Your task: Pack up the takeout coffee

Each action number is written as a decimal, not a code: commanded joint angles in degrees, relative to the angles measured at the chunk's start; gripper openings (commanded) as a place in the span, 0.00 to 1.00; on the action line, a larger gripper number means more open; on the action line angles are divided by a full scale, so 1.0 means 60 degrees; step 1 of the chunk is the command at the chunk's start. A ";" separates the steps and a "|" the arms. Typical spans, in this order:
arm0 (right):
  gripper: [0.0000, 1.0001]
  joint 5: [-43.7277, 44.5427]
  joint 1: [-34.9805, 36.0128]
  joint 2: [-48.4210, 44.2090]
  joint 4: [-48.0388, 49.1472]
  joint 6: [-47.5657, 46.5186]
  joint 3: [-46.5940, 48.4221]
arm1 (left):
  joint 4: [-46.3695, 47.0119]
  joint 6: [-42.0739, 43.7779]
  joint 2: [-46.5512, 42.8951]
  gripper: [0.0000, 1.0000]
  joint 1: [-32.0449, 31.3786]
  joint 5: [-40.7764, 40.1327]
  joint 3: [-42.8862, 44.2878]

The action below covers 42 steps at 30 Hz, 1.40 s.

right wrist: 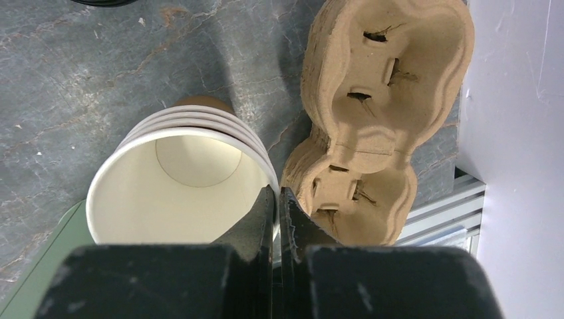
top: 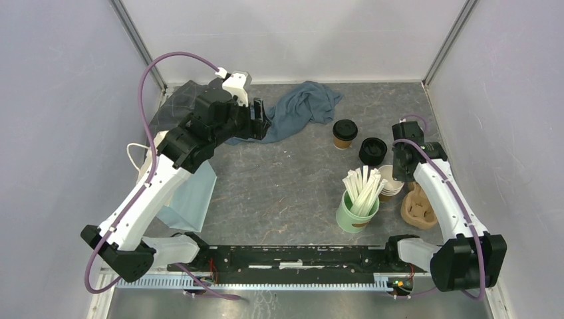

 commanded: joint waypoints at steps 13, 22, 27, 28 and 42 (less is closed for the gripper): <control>0.00 -0.1396 -0.0712 -0.0752 -0.0147 0.0296 0.0796 | 0.0085 -0.0253 -0.0692 0.77 0.0011 0.0416 -0.0096; 0.00 -0.3297 -0.2357 -0.0599 0.0210 -0.0694 0.0588 | -0.0030 -0.1411 -0.0726 0.77 0.0011 0.0878 0.0104; 0.00 -0.4045 -0.2309 -0.0441 0.0141 -0.0519 0.0893 | -0.1205 -0.2079 -0.0105 0.77 0.0003 0.1935 0.0896; 0.00 -0.3954 -0.2233 -0.0464 0.0330 -0.0539 0.0602 | -0.1492 -0.2101 0.0075 0.76 0.0010 0.2221 0.1082; 0.00 -0.2843 -0.2196 -0.1053 0.0306 -0.0152 0.1298 | -0.3268 -0.2648 -0.0662 0.76 0.0009 0.2802 0.1656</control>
